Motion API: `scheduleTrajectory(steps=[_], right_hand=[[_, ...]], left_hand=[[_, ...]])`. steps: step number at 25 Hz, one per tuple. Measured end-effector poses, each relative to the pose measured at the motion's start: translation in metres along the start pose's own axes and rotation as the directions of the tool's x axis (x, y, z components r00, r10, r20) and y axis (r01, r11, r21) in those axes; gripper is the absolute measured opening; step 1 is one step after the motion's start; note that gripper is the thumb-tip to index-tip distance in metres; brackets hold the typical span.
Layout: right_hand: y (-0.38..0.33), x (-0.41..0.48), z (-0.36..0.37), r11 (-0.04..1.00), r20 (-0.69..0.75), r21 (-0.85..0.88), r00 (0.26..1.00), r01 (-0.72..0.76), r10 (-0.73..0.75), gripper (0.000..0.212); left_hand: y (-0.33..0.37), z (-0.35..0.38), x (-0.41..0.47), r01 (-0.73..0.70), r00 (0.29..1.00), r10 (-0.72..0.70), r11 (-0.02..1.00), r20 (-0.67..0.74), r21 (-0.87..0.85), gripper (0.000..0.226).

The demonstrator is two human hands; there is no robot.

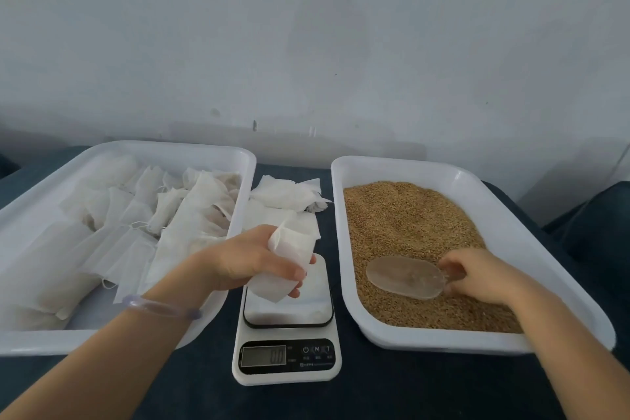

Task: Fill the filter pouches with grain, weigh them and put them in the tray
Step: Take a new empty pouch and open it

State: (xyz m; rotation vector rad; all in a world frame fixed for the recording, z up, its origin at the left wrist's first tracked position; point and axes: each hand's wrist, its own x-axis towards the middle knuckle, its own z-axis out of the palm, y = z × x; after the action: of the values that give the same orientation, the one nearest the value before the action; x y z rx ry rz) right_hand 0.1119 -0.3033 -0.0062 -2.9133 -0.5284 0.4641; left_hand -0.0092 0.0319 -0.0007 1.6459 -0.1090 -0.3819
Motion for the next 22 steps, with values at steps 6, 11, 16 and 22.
scheduleTrajectory(steps=[6,11,16,22], right_hand=[[0.003,0.004,-0.005,1.000,-0.112,-0.021,0.993,0.016,-0.019,0.014],[-0.003,0.022,-0.015,0.965,-0.215,-0.256,0.977,-0.064,0.008,0.013],[-0.041,0.054,-0.002,0.980,-0.222,-0.193,0.975,-0.040,-0.004,0.013],[-0.018,0.047,-0.005,0.983,-0.333,-0.166,0.943,-0.072,0.013,0.021]], left_hand=[[0.005,0.004,-0.002,0.013,0.999,-0.014,1.000,-0.034,-0.022,0.049],[0.006,0.006,-0.003,0.016,0.999,-0.016,1.000,-0.036,-0.006,0.047],[0.005,0.005,0.000,0.017,0.999,-0.016,1.000,-0.035,0.019,0.044],[0.003,0.005,0.000,0.004,0.999,-0.003,1.000,-0.045,0.021,0.042]])
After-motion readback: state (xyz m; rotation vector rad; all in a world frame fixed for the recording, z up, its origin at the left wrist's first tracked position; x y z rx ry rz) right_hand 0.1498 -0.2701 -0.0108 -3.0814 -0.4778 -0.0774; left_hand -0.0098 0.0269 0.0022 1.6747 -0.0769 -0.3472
